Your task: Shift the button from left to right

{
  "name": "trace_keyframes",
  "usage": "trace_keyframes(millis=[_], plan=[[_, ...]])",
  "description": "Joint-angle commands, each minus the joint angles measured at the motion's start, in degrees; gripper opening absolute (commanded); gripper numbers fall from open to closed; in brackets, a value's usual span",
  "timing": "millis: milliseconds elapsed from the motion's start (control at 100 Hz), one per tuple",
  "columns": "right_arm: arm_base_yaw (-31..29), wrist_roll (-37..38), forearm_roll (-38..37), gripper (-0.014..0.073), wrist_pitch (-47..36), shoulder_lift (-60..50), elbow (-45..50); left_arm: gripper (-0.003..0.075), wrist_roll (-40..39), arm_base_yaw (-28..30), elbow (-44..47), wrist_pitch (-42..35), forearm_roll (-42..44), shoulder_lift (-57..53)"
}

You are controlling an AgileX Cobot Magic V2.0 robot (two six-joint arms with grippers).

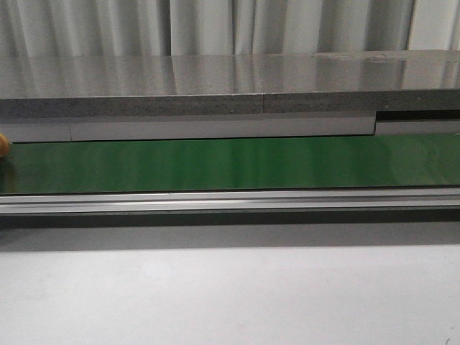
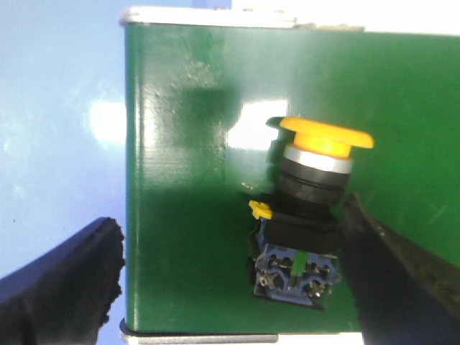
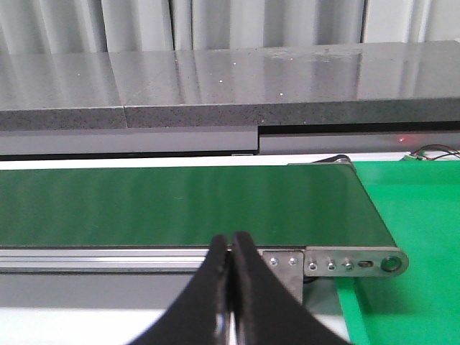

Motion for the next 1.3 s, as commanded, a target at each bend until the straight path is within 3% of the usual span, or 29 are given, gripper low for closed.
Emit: trace_keyframes(millis=[0,220,500,910,1290], plan=[[0.06,-0.13,-0.31,-0.0068,-4.96,-1.16,-0.87,0.0587,1.04,-0.54,-1.69,-2.24,-2.96,-5.38],[0.06,-0.13,-0.31,-0.0068,-4.96,-1.16,-0.87,0.0587,4.22,-3.31,-0.54,-4.44,-7.32,-11.64],[0.06,-0.13,-0.31,-0.0068,-4.96,-1.16,-0.87,0.0587,4.25,-8.34,9.85,-16.16,-7.21,-24.88],[0.06,-0.13,-0.31,-0.0068,-4.96,-1.16,-0.87,0.0587,4.38,-9.16,36.81,-39.39,-6.32,-51.18],[0.06,-0.13,-0.31,-0.0068,-4.96,-1.16,-0.87,0.0587,4.38,-9.16,59.97,-47.45,-6.32,-77.95]])
